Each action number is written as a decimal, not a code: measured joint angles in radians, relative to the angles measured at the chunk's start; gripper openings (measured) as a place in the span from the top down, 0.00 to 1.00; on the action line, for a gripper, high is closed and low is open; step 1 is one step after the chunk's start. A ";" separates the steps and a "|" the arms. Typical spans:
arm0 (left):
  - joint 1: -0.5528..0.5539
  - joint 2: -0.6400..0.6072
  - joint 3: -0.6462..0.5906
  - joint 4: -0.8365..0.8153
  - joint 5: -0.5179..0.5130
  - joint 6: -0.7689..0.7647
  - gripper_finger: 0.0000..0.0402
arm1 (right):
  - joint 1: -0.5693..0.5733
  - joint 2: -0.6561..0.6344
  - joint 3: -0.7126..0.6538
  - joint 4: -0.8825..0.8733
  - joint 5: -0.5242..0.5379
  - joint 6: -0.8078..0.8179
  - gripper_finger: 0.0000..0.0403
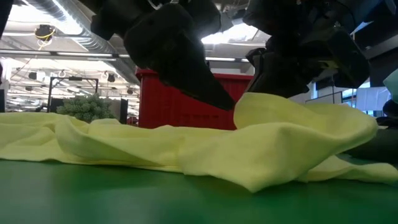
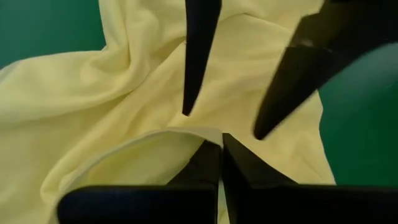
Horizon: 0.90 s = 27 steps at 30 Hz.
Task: Fold Laundry from Bin
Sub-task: Fold the yellow shirt
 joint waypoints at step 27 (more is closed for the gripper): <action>0.007 0.116 0.001 0.078 -0.066 0.002 0.48 | 0.000 -0.001 0.000 0.101 0.037 -0.022 1.00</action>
